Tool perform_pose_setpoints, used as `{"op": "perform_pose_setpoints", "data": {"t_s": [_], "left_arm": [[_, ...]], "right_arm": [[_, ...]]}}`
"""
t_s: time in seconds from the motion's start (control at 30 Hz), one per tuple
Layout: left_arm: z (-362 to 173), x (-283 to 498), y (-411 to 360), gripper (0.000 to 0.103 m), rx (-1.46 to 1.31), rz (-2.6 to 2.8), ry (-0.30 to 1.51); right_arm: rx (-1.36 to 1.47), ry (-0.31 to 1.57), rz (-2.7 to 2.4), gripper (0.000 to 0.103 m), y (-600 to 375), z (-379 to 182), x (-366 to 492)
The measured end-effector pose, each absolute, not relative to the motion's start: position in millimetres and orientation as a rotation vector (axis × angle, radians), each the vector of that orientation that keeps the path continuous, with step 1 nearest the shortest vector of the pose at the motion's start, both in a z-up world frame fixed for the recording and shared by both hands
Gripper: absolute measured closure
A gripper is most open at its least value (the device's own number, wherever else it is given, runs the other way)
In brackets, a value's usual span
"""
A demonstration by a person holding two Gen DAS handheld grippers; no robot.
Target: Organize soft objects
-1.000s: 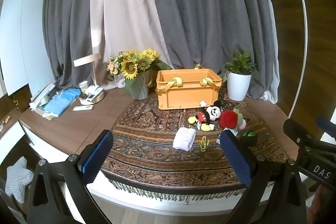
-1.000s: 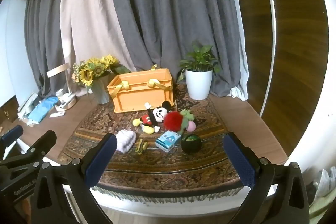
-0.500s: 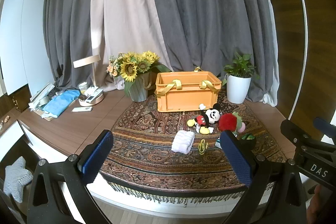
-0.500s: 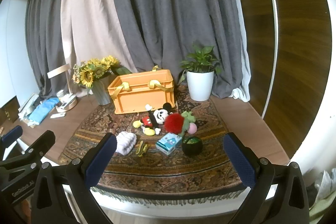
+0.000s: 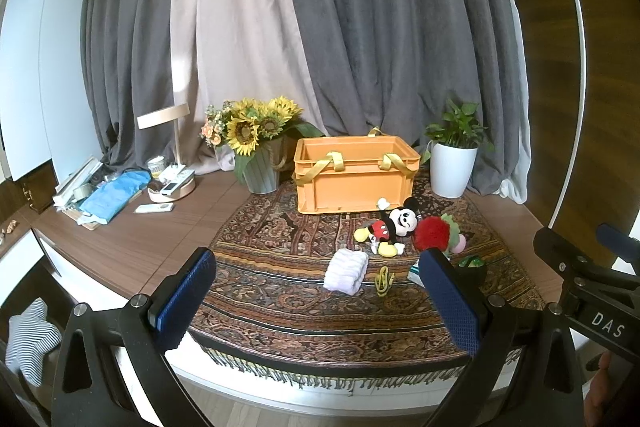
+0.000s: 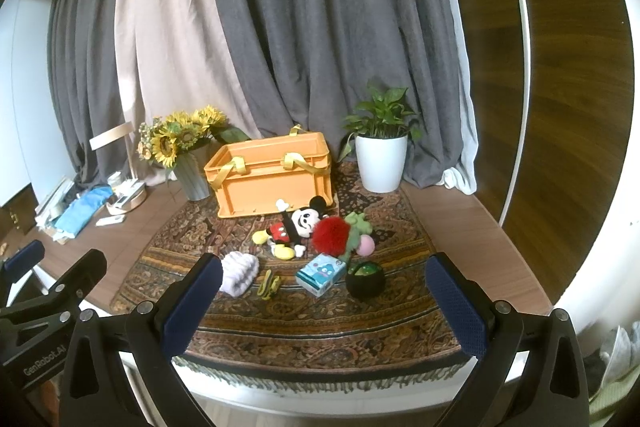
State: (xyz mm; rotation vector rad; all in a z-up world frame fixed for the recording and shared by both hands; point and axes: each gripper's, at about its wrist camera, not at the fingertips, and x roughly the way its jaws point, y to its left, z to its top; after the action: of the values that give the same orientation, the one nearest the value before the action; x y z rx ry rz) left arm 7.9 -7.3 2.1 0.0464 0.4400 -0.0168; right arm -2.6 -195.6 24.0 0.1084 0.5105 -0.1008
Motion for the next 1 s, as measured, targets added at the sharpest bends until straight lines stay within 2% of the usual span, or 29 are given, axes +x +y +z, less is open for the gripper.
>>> {"op": "perform_pose_setpoints", "data": {"t_s": [1.0], "left_arm": [[-1.2,10.9,-12.7,0.0,0.045,-0.022,0.445]], "right_arm": [[0.109,0.513,-0.1,0.001,-195.7,23.5,-2.4]]}}
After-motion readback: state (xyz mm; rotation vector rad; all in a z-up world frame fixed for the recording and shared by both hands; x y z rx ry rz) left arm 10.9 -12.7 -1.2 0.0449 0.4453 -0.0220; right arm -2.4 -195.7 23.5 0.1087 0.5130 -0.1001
